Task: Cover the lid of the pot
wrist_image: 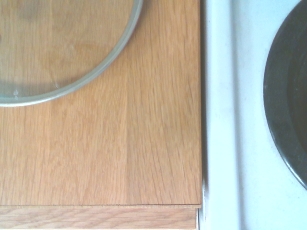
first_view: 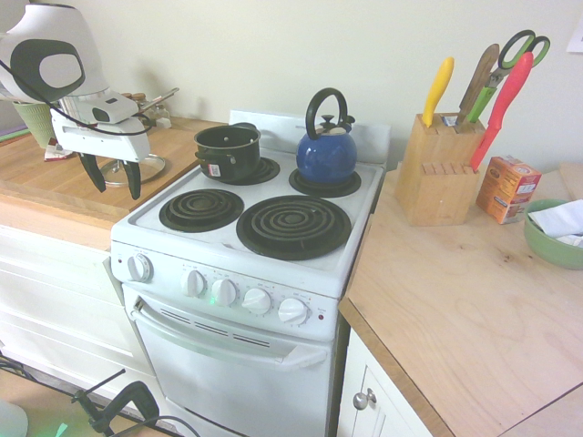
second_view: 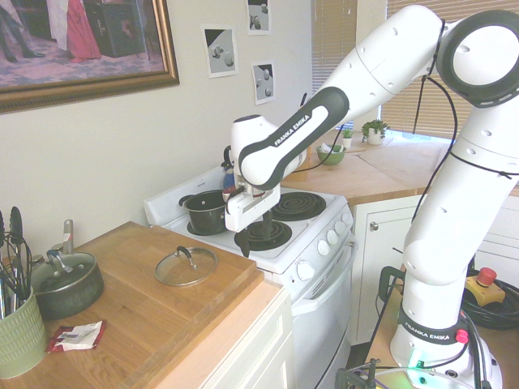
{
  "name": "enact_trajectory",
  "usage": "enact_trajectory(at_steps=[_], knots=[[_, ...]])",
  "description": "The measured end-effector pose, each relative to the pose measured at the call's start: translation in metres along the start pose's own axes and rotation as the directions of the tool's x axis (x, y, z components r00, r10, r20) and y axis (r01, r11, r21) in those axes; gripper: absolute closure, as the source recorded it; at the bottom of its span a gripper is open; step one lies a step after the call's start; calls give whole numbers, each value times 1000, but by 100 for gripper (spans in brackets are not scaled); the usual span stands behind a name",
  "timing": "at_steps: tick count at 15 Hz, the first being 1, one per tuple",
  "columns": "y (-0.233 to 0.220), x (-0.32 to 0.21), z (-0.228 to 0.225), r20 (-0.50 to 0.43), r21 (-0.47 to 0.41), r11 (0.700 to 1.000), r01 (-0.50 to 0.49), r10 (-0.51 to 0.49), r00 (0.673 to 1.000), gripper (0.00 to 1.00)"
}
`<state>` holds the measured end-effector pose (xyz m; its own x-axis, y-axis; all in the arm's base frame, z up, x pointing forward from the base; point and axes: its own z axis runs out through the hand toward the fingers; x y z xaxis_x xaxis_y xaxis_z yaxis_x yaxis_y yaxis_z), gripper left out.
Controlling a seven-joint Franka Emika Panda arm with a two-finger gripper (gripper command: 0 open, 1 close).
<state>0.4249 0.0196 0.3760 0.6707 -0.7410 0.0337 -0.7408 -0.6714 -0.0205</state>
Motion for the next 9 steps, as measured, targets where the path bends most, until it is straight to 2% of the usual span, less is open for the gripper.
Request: enact_trajectory(at_steps=[5,9], knots=[[-15,4,-5,-3,4,1000,-8,8,1000,0],[-71,10,-25,-13,30,997,-65,65,998,0]])
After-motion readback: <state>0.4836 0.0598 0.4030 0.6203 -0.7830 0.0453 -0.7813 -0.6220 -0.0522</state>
